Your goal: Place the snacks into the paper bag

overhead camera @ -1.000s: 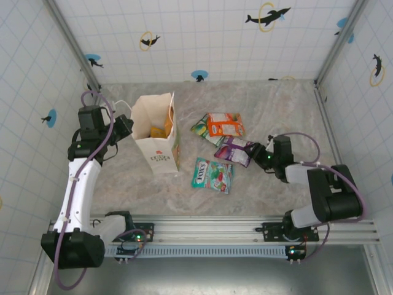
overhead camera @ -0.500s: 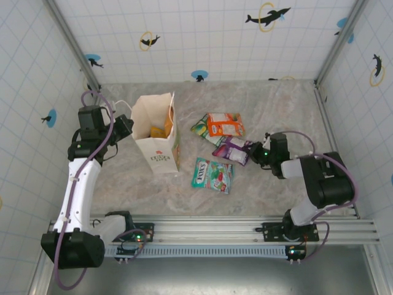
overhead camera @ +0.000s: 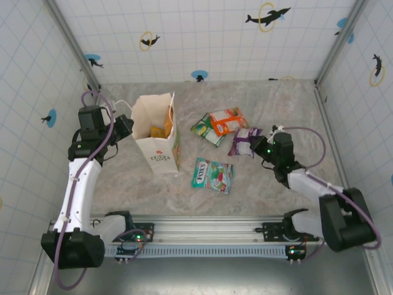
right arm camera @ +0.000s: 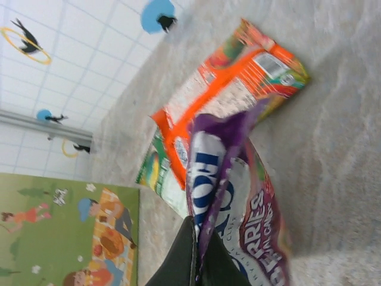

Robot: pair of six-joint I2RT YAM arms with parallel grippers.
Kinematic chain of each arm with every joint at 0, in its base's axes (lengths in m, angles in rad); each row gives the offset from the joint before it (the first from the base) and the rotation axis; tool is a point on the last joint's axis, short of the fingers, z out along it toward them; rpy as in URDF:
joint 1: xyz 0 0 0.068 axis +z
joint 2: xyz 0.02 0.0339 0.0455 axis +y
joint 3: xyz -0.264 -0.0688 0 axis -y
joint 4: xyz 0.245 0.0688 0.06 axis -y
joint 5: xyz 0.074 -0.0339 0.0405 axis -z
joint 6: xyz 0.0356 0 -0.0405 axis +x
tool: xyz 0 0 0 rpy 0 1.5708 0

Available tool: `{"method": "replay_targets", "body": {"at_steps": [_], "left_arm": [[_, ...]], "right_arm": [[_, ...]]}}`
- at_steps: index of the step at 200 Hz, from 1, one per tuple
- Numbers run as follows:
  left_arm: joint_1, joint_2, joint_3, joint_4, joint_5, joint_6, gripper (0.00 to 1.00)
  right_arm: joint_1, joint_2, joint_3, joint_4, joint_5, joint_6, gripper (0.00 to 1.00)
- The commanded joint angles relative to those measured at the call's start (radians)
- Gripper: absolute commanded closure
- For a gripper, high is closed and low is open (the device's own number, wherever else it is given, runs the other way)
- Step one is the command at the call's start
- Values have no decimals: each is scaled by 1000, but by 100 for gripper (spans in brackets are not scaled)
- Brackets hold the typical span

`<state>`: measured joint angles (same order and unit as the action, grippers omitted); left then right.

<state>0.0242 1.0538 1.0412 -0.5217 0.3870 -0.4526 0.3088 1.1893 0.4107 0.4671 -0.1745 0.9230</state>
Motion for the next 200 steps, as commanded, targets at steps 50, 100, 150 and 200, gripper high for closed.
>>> {"method": "replay_targets", "body": {"at_steps": [50, 100, 150, 200], "left_arm": [[-2, -13, -7, 48, 44, 2, 100], [-3, -18, -6, 54, 47, -2, 100], [-2, -6, -3, 48, 53, 0, 100], [-2, -9, 8, 47, 47, 2, 100]], "right_arm": [[195, -181, 204, -125, 326, -94, 100], [372, -84, 434, -75, 425, -212, 100], [540, 89, 741, 22, 443, -389, 100], [668, 249, 986, 64, 417, -508, 100]]}}
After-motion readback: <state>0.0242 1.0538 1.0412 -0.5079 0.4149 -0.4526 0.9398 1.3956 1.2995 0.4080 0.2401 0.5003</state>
